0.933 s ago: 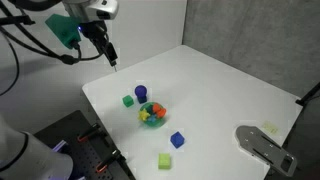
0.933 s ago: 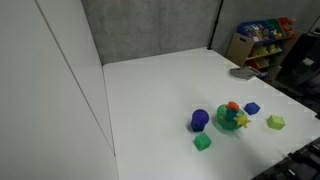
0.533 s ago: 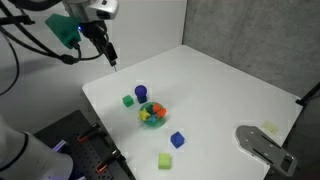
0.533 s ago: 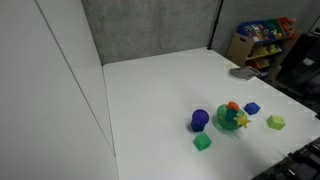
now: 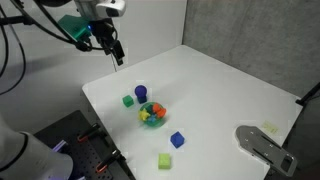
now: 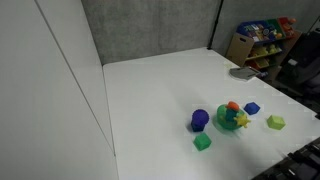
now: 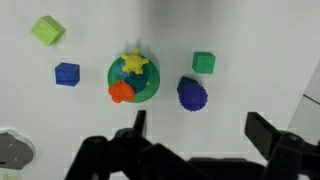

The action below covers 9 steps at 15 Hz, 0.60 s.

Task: Remove the orange object from the bowl

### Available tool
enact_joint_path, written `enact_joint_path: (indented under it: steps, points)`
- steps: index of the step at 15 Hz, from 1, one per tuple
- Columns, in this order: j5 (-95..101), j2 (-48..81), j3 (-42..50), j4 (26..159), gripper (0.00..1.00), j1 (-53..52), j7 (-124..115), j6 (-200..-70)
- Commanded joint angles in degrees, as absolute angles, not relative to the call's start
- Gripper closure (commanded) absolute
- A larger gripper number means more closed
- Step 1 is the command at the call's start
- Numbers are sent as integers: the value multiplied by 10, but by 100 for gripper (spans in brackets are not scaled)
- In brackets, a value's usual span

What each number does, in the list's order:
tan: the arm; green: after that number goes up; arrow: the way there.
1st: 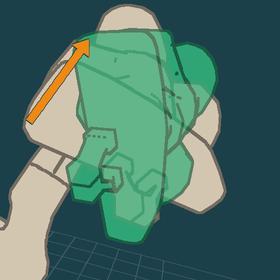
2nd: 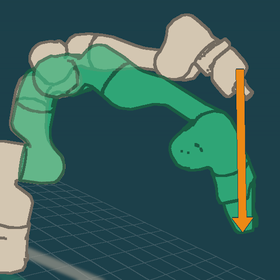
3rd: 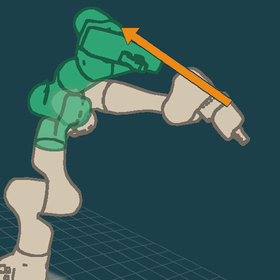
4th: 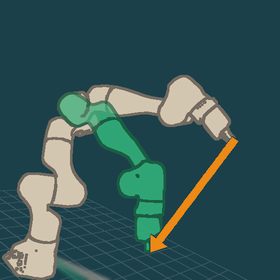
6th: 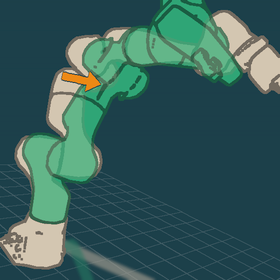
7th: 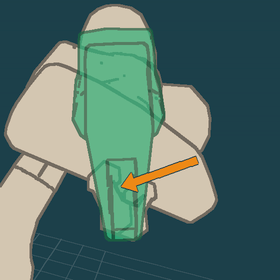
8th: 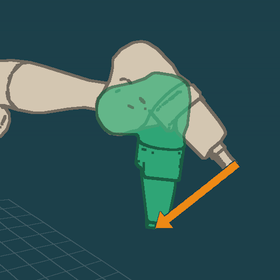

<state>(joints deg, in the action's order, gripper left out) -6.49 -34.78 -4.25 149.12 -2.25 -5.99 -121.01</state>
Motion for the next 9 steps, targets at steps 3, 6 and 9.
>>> enact_joint_path:
  steps: [3, 6, 9]
  points:
    - [0, -230, -62, 1417, 0, 11, -120, -1219]
    - [29, -172, -58, 1394, 0, 25, -149, -1234]
    - [59, -114, -54, 1374, 0, 39, -193, -1257]
